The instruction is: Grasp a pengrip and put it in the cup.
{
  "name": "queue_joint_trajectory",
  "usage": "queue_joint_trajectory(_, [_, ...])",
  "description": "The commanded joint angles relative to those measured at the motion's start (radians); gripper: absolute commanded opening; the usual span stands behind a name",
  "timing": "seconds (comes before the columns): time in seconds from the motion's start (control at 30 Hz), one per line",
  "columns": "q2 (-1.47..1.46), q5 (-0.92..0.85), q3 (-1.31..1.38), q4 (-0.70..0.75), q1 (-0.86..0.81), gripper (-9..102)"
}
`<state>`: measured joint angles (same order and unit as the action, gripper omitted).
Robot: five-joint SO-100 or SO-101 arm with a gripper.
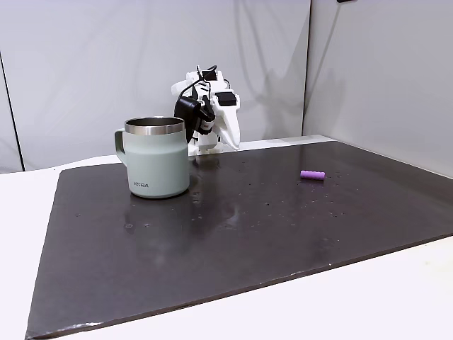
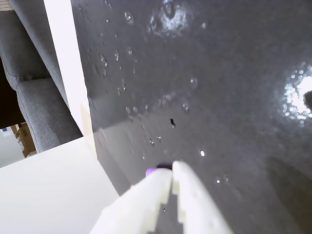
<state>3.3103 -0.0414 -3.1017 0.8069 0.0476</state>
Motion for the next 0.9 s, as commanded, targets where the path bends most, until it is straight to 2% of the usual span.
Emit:
queue_joint_trajectory(0.0, [0.006, -0.018, 0.003, -0.034, 0.014, 0])
queue_joint_trajectory(0.33, [0.006, -0.018, 0.003, -0.035, 0.014, 0])
queue_joint_trajectory(0.43, [0.006, -0.201, 0.011, -0.051, 0.037, 0])
queue_joint_trajectory(0.57, [-0.017, -0.276, 0.126, -0.003, 0.071, 0])
queue_joint_trajectory(0.87, [-0.586, -0.489, 0.649, 0.118, 0.12, 0])
